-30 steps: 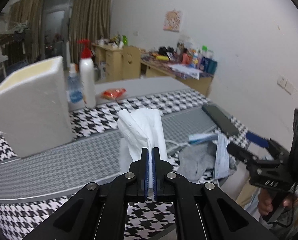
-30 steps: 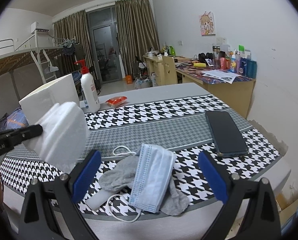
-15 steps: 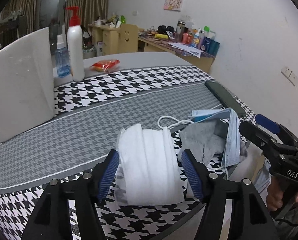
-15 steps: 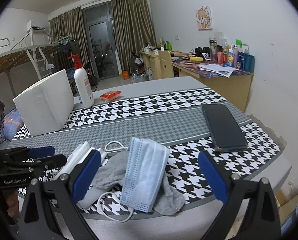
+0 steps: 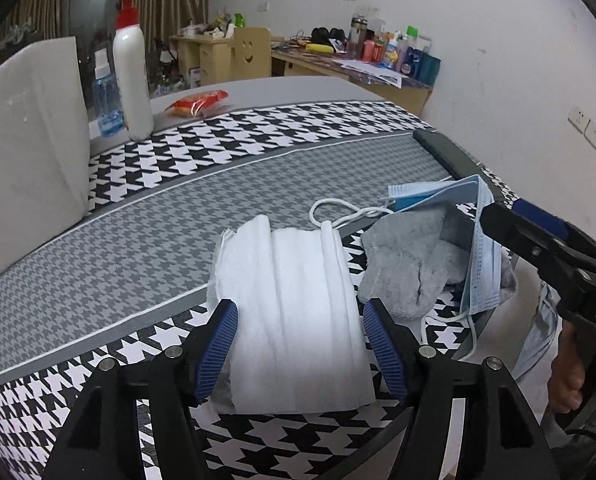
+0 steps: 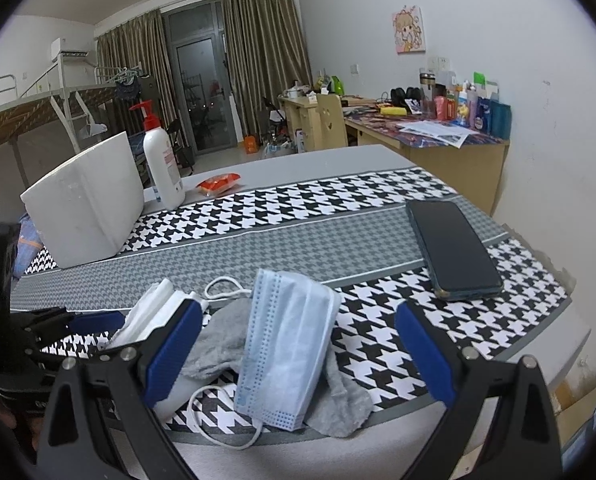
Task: Organize soft objects
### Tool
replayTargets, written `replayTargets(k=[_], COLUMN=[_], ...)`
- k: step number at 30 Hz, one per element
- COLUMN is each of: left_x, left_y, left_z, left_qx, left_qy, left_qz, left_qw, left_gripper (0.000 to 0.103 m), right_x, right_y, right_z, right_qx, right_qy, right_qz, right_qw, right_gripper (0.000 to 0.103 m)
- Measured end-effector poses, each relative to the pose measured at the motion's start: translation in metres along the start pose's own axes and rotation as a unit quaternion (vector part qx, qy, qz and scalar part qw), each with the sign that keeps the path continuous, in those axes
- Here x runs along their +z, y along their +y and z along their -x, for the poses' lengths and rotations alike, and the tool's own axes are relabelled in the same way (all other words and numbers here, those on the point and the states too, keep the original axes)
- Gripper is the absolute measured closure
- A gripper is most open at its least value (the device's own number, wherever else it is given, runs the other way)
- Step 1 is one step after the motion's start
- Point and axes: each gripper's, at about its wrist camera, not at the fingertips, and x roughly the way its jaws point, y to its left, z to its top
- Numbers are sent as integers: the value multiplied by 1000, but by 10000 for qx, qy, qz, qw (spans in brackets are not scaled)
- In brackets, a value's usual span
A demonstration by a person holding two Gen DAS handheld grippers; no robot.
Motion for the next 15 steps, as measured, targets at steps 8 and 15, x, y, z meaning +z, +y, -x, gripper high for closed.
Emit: replayTargets(k=[8, 15], left_x=[-3, -6], left_y=[3, 5], left_z=[-3, -1], left_qx=[51, 277], left_qy=[39, 30], left_qz=[27, -15], left_qw=[10000, 9996], left_gripper=[46, 68], right_x=[-3, -4], right_y=[-6, -6], right_z=[-17, -15], right_qx=[200, 305], right_qy=[393, 501], right_qz=[-213, -317], right_qw=[9988, 9978], right_gripper=[36, 57])
